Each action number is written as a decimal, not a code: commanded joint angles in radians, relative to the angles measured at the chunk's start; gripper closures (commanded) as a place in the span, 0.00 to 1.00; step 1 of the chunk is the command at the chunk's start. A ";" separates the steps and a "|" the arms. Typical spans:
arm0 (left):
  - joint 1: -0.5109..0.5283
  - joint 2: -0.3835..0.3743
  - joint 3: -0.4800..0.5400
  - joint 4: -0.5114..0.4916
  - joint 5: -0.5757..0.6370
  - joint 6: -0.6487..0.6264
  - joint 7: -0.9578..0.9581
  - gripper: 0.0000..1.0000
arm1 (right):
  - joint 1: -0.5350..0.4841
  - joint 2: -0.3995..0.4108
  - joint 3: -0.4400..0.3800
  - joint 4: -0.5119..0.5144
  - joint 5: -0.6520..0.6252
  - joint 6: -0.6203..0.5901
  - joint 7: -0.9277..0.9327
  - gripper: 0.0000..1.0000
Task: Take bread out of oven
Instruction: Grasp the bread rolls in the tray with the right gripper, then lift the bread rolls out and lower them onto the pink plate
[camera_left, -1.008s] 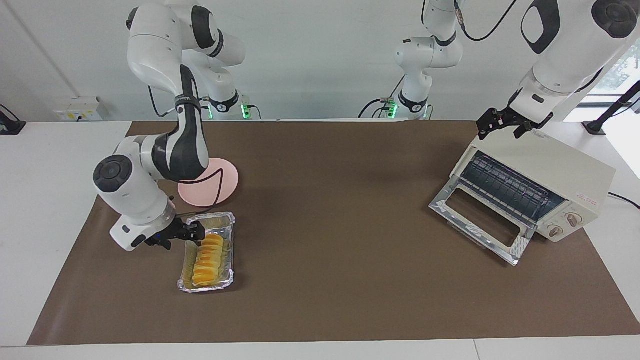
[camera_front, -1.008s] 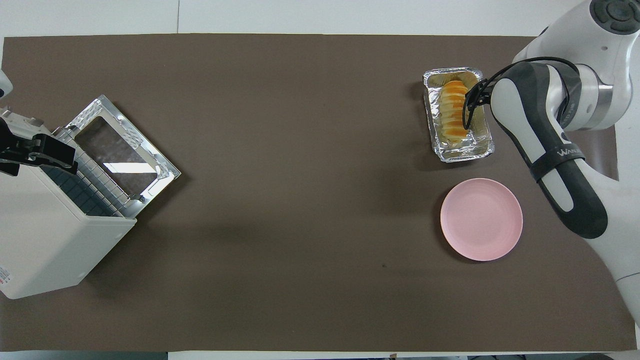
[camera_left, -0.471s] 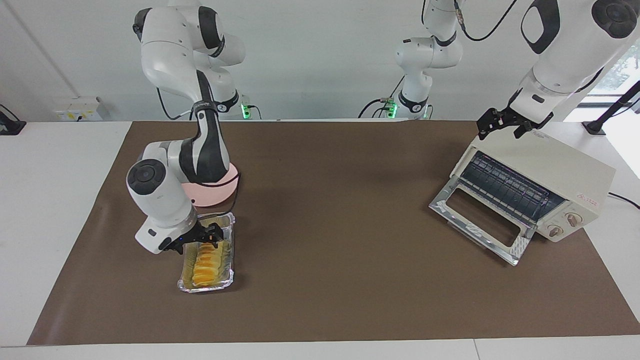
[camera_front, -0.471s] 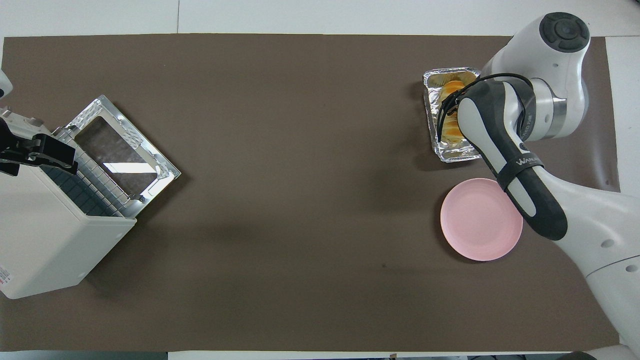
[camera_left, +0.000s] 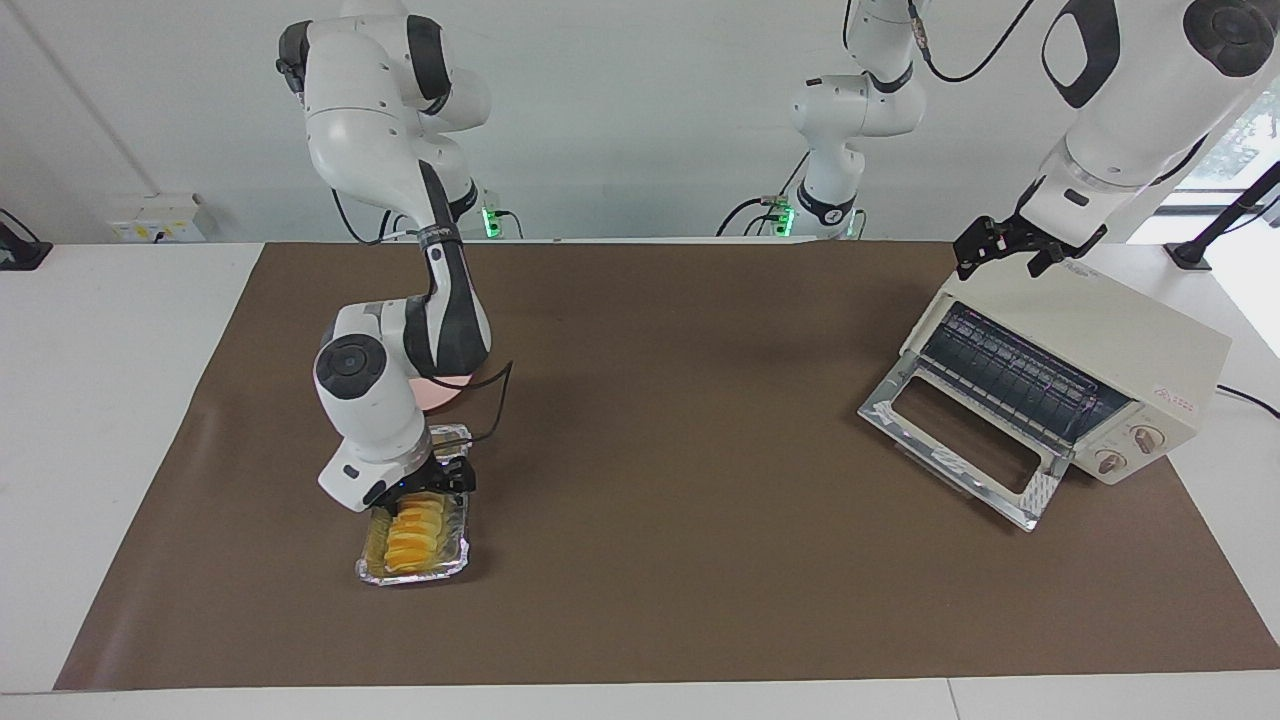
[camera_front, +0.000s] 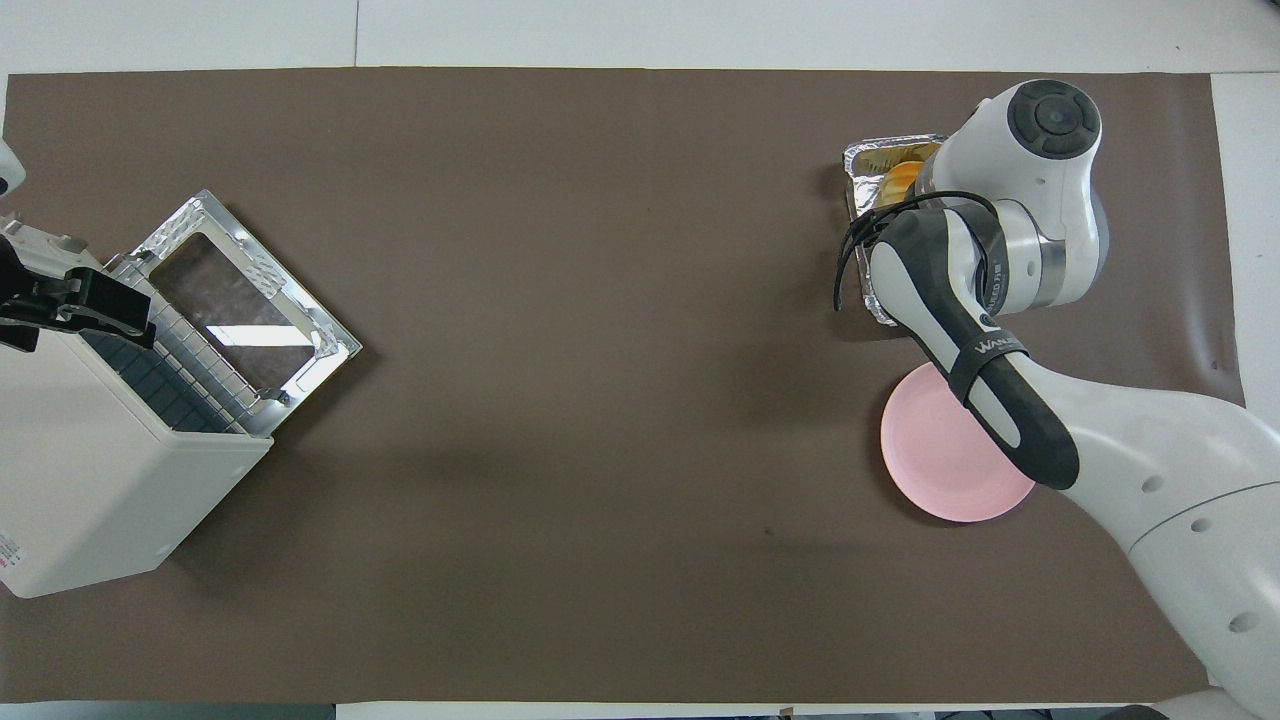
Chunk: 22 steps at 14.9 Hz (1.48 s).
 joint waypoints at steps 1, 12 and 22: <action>0.003 -0.032 0.003 -0.038 -0.013 0.021 0.003 0.00 | -0.007 -0.027 0.005 -0.051 -0.024 0.029 0.011 0.68; 0.003 -0.032 0.003 -0.038 -0.013 0.021 0.003 0.00 | -0.022 -0.032 0.005 0.079 -0.017 -0.175 0.008 1.00; 0.003 -0.032 0.003 -0.038 -0.013 0.021 0.003 0.00 | -0.037 -0.425 0.006 -0.237 0.032 -0.287 0.009 1.00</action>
